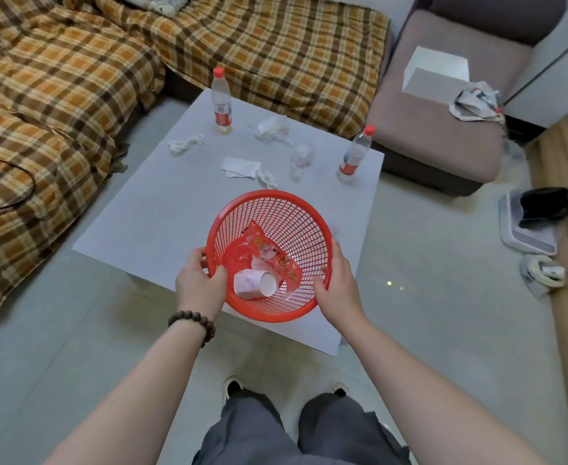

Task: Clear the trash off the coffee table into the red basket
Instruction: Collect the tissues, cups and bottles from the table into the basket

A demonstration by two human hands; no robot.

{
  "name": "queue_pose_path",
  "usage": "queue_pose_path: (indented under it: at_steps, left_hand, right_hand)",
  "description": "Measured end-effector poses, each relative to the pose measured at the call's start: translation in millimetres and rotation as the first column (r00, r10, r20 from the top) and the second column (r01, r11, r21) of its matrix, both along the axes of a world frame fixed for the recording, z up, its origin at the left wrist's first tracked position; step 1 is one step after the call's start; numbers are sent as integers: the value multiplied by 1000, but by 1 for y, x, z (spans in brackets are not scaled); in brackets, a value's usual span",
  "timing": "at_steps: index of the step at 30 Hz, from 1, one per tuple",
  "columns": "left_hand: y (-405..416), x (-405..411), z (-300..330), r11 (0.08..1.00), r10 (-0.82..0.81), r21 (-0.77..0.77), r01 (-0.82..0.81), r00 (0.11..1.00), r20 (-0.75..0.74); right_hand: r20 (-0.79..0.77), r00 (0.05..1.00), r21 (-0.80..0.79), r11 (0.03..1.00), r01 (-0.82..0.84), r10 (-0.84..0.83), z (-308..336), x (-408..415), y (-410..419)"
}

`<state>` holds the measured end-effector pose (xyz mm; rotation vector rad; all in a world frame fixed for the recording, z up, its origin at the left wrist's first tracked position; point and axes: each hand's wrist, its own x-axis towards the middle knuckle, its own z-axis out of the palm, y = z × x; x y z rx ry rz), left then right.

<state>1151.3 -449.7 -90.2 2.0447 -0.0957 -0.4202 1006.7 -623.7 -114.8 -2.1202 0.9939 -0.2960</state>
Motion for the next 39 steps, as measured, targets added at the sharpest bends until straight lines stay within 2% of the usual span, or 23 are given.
queue_pose_path:
  at_steps: [3,12,16,24,31,39]
  left_hand:
    - [-13,-12,2,999,-36,-25,36,999,18]
    - [-77,-85,5,997,-39,-64,40,999,18]
    - [-118,-135,8,998,-21,-55,26,997,77]
    - [-179,-218,7,994,102,-49,-99,994,49]
    - [-190,-222,16,977,213,-3,-214,973,85]
    - [-202,-187,1,924,381,-14,-381,921,75]
  right_hand:
    - [-12,998,-5,998,59,-59,-2,-15,-11]
    - [41,998,-13,998,57,-56,-6,-87,-77]
    - [65,998,-9,1000,6,-5,-1,-134,-123]
    - [63,981,-48,982,-181,184,16,-206,-204]
    - [89,955,4,959,-284,282,12,-189,-229]
    - [101,889,57,889,-454,447,6,-120,-260]
